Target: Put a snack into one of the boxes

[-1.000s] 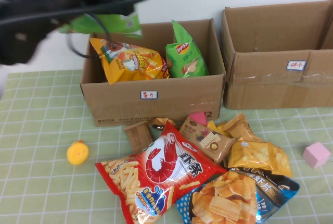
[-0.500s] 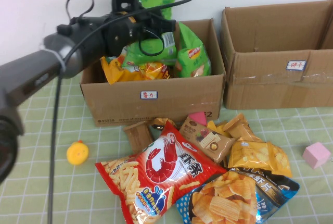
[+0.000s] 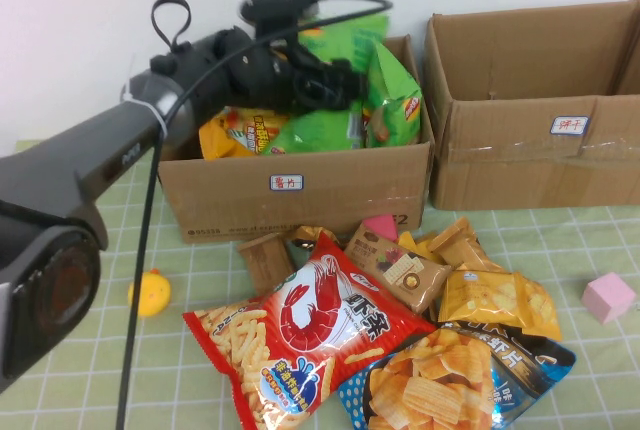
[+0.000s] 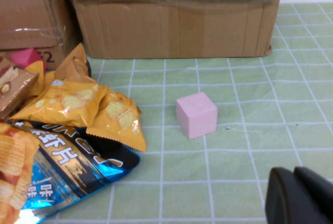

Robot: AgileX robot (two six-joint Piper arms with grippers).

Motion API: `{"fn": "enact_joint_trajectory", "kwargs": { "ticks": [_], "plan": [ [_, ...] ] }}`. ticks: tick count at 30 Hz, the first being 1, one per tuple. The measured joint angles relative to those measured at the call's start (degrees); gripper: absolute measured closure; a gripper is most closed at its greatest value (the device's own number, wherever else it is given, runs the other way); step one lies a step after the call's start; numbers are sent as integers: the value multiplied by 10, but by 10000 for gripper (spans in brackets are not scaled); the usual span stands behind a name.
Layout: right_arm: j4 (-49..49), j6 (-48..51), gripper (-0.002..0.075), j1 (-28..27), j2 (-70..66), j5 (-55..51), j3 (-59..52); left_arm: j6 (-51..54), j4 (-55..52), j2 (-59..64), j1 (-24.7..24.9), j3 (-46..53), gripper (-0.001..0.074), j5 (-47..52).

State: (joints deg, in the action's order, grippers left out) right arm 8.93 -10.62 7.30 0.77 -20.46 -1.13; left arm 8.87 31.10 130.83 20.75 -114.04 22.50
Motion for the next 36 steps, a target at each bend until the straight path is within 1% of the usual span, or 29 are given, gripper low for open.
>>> {"fn": "enact_joint_trajectory", "kwargs": {
  "ticks": [3, 5, 8, 10, 13, 15, 18, 20, 21, 23, 26, 30, 33, 36],
  "plan": [
    [0, 0, 728, 0, 0, 0, 0, 23, 19, 6, 1, -1, 175, 39],
    [0, 0, 728, 0, 0, 0, 0, 31, 21, 6, -2, -10, 147, 67],
    [0, 0, 728, 0, 0, 0, 0, 70, 20, -9, -12, -32, 143, 108],
    [0, 0, 728, 0, 0, 0, 0, 99, 6, -34, -21, -40, 172, 128],
    [0, 0, 728, 0, 0, 0, 0, 126, -54, -94, -28, -47, 276, 157],
    [0, 0, 728, 0, 0, 0, 0, 133, -108, -142, -29, -48, 395, 180],
    [0, 0, 728, 0, 0, 0, 0, 141, -154, -201, -29, -49, 608, 227],
    [0, 0, 728, 0, 0, 0, 0, 149, -165, -239, -29, -36, 676, 253],
    [0, 0, 728, 0, 0, 0, 0, 154, -166, -256, -29, -23, 694, 264],
    [0, 0, 728, 0, 0, 0, 0, 165, -162, -302, -29, 29, 717, 278],
    [0, 0, 728, 0, 0, 0, 0, 194, -124, -382, -29, 154, 729, 267],
    [0, 0, 728, 0, 0, 0, 0, 231, -56, -522, -25, 335, 734, 198],
    [0, 0, 728, 0, 0, 0, 0, 251, -11, -623, -14, 452, 735, 133],
    [0, 0, 728, 0, 0, 0, 0, 262, 14, -715, -3, 548, 735, 82]
  ]
}}
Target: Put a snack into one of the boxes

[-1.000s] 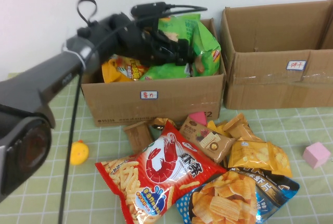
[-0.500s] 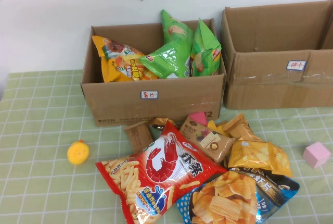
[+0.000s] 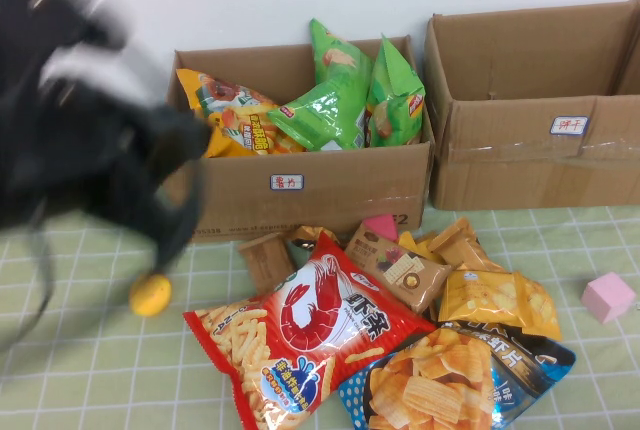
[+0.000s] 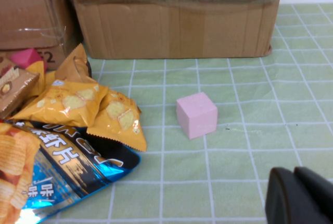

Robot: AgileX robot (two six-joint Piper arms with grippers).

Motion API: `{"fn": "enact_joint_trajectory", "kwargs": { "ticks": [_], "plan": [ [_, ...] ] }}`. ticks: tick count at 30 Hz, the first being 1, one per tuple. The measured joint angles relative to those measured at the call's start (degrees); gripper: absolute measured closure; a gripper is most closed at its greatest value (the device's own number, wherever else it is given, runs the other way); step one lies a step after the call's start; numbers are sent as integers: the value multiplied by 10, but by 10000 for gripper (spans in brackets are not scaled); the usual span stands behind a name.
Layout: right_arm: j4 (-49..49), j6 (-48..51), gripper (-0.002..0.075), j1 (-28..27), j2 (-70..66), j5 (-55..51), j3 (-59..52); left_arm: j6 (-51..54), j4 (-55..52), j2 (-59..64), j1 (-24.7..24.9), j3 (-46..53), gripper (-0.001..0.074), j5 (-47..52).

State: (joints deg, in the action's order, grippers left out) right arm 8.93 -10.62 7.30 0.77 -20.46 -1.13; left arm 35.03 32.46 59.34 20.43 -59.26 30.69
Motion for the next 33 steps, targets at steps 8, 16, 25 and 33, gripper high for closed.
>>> {"fn": "enact_joint_trajectory", "kwargs": {
  "ticks": [8, 16, 25, 33],
  "plan": [
    [0, 0, 728, 0, 0, 0, 0, 1, -37, -203, 0, 168, 735, -45],
    [0, 0, 728, 0, 0, 0, 0, -22, -144, -357, 0, 249, 735, -48],
    [0, 0, 728, 0, 0, 0, 0, -278, -367, -466, -9, 362, 735, -50],
    [0, 0, 728, 0, 0, 0, 0, -360, -393, -592, -118, 480, 736, -49]
  ]
}}
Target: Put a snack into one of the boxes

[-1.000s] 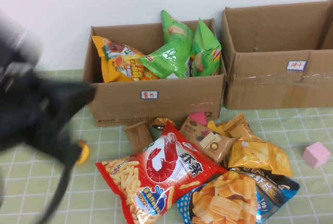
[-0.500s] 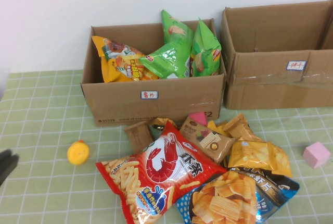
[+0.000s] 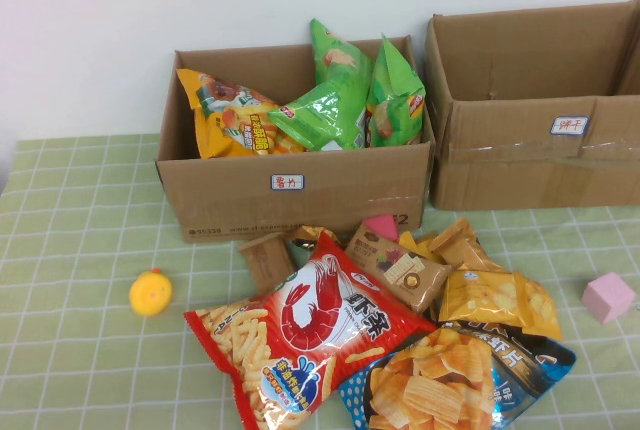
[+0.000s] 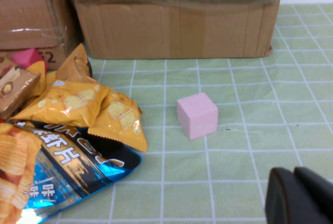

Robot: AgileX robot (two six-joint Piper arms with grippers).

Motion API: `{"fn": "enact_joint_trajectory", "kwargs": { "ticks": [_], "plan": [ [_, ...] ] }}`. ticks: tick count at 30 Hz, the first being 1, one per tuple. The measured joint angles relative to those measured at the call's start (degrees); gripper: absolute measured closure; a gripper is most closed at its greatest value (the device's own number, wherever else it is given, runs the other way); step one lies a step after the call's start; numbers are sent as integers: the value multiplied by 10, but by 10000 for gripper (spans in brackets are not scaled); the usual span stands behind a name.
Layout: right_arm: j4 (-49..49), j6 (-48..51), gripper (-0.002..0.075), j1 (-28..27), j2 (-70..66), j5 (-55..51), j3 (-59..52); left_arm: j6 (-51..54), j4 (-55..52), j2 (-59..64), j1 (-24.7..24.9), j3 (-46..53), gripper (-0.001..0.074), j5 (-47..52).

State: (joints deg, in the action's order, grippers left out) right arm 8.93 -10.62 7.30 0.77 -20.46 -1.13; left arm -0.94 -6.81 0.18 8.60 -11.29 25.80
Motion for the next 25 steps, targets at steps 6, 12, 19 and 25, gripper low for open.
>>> {"fn": "enact_joint_trajectory", "kwargs": {
  "ticks": [6, 12, 19, 25],
  "plan": [
    [0, 0, 728, 0, 0, 0, 0, -3, 36, -9, -99, 77, 736, -1],
    [0, 0, 728, 0, 0, 0, 0, 9, 72, -10, -115, 118, 736, -54],
    [0, 0, 728, 0, 0, 0, 0, 17, 74, -10, -107, 118, 736, -57],
    [0, 0, 728, 0, 0, 0, 0, 25, 74, -10, -107, 118, 736, -57]
  ]
}}
